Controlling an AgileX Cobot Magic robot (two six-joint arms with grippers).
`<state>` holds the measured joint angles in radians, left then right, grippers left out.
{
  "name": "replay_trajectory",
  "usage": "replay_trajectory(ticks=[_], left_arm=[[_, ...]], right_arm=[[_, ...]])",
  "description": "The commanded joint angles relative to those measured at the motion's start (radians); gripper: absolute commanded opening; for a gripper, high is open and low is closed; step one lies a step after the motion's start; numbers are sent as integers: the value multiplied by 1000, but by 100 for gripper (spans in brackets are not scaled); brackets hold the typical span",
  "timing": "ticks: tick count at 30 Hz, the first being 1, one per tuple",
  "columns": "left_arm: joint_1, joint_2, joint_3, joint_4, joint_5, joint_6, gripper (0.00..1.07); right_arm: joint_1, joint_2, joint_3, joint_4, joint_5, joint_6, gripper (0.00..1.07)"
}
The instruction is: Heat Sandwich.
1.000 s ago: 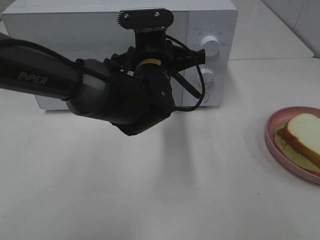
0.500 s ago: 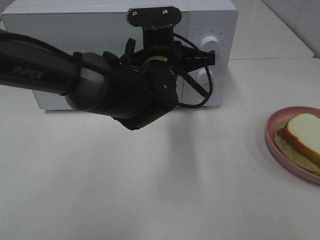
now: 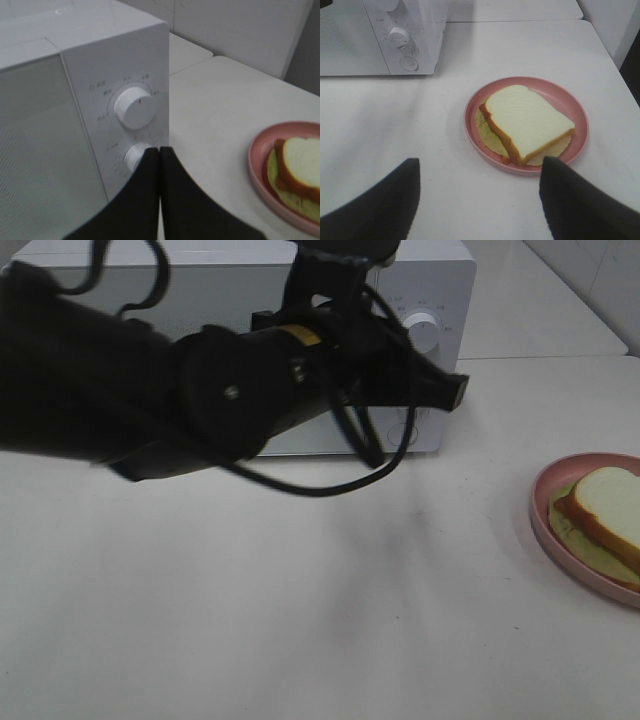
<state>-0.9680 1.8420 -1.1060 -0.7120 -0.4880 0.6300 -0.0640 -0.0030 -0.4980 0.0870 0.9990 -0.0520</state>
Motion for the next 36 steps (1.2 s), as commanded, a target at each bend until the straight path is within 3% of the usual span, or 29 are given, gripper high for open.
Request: replay_trajectory(ticks=[1,3,6,8,15,18,20,22,24,25,27,28,30,33,36], left_arm=[[20,-93,117,88,4,-64,0],[53,-211,249,188,18,-136,0],[79,-293,315,254,50,-177,0],[123,-428,385,304,131,-210,0],[249,-628,406,350,395,-196,0],[355,-724,406,370,546,-187,0],[380,-740,406,370,582,-187,0],[474,-786,403,369,700,-187,2],[502,-800,403,370,744,-187,7],[550,-826,403,371,828,-181,24],[590,-849,403,373,914,-175,45],[635,-870,403,378,1014,-184,65],[659,-880,403,382,1064,-195,70],[706,-894,403,405,1158,-218,69],[777,-931,403,472,1258,-298,68]], right_arm=[[-2,-29,2,1,-2,-4,67],[-2,-29,2,1,-2,-4,67],[-2,-29,2,1,-2,-4,67],[-2,-29,2,1,-2,-4,67],[-2,-29,2,1,-2,-4,67],[-2,-29,2,1,-2,-4,67],[-2,-29,2,1,-2,-4,67],[-2,-29,2,1,-2,-4,67],[-2,-29,2,1,-2,-4,67],[-2,-29,2,1,-2,-4,67],[-2,-29,2,1,-2,-4,67],[-2,-29,2,1,-2,-4,67],[-2,-29,2,1,-2,-4,67],[-2,-29,2,1,-2,-4,67],[-2,-29,2,1,-2,-4,67]])
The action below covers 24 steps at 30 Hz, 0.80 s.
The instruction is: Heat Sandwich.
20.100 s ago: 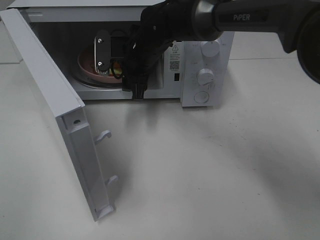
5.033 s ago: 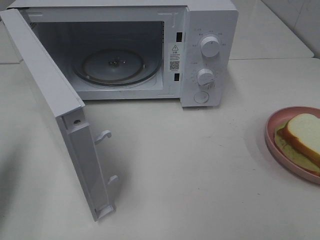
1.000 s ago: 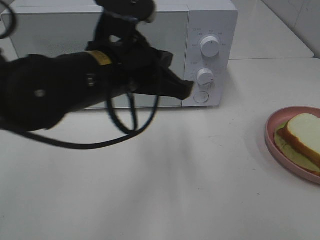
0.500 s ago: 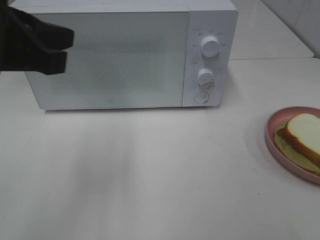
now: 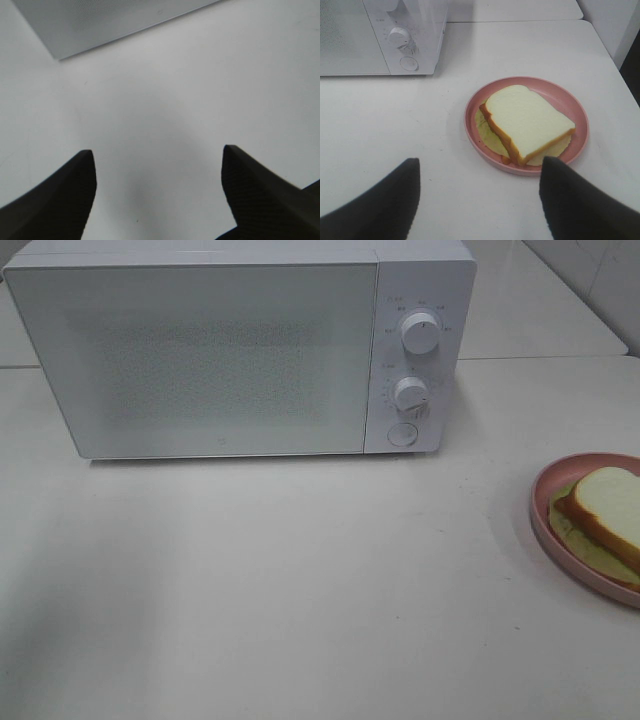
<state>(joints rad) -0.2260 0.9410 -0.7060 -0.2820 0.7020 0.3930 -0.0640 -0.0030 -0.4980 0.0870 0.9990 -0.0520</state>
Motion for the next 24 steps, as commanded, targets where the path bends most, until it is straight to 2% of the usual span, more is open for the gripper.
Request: replay_trajectory(ticks=[1,2,6,14,21,24], left_arm=[[65,-62,3,81,104,-119,68],[65,-62,3,81,104,-119,68],[132,-157,7,168,266,-217,68],[202,-360,46,179,328,-222,68],[204,-584,155,183,318,-270,68],[204,-637,166,185,332,-272,68]], right_arm=[[-2,-29,2,1,-2,-4,67],[-2,-29,2,1,-2,-4,67],[-2,-29,2,1,-2,-4,67],[-2,-29,2,1,-2,-4,67],[-2,-29,2,1,-2,-4,67],[-2,-29,2,1,-2,-4,67]])
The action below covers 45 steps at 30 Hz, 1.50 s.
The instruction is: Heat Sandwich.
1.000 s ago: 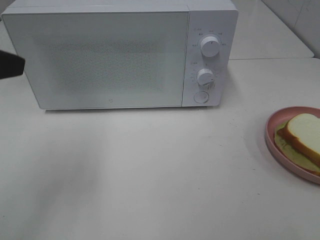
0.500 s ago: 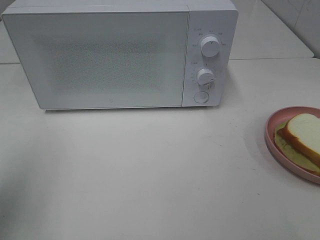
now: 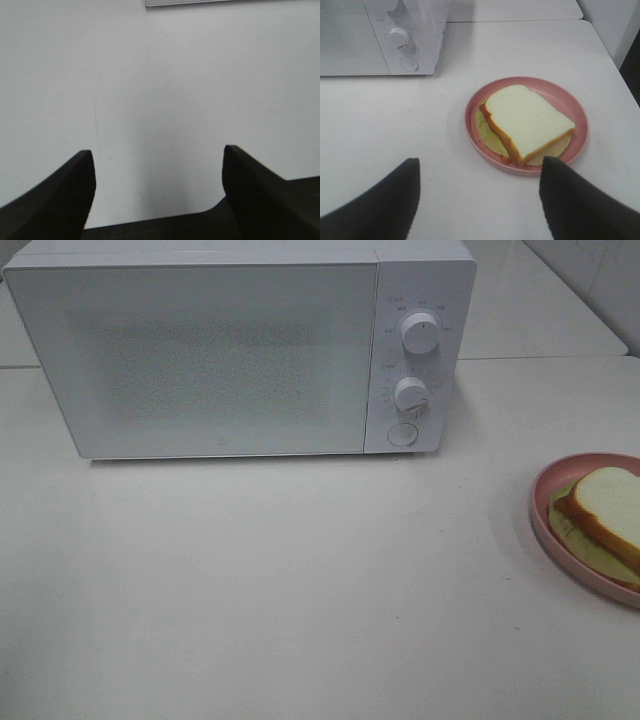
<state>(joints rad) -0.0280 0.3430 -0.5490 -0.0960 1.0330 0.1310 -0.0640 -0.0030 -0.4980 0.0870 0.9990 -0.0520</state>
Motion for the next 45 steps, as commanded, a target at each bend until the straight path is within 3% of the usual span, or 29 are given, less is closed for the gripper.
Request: replay_trajectory(ticks=[1,6,11,45], left_arm=[[6,-92,9,9,2,-30,68],[6,-238,23,46,24,-100,68],[6,-379,34,57,37,-113,68],[6,-368,34,48,37,-109,68]], right_arm=[[-2,-29,2,1,-2,-4,67],[-2,-29,2,1,-2,-4,67],[-2,-29,2,1,-2,-4,67],[-2,-29,2,5,-2,-6,67]])
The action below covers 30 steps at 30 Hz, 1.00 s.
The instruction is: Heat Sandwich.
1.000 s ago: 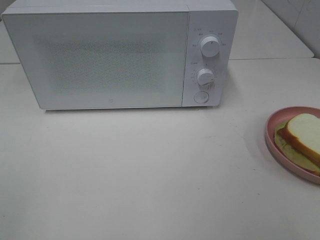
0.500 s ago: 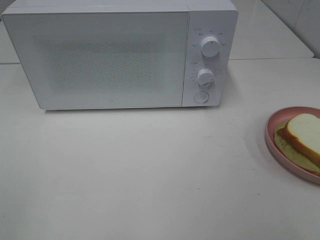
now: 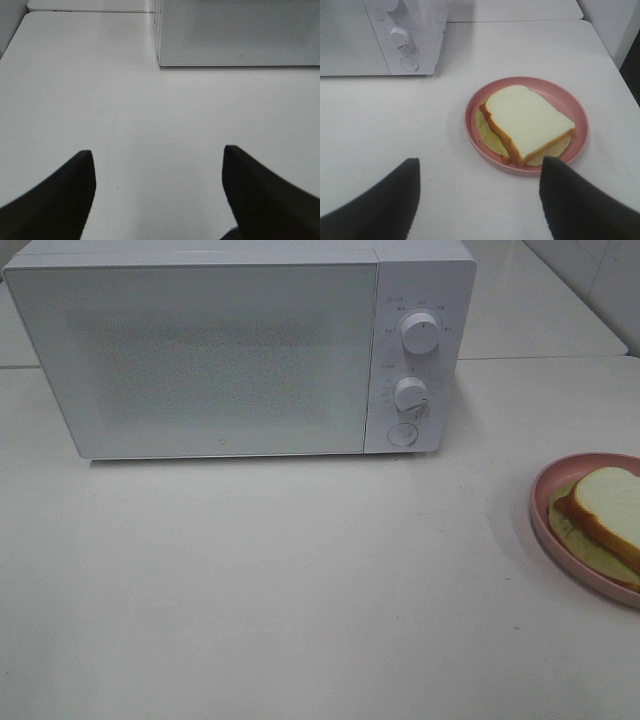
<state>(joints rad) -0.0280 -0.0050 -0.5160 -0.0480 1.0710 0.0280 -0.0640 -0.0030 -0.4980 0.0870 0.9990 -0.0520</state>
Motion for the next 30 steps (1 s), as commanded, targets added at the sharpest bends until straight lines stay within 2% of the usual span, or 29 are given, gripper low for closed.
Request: replay_trajectory(ticks=[1,30], left_arm=[[6,-20,1,0,-1,-6,68],[6,-20,1,-1,-1,-6,68]], right_arm=[[-2,-29,2,5,-2,-6,67],[-2,-29,2,5,-2,-6,67]])
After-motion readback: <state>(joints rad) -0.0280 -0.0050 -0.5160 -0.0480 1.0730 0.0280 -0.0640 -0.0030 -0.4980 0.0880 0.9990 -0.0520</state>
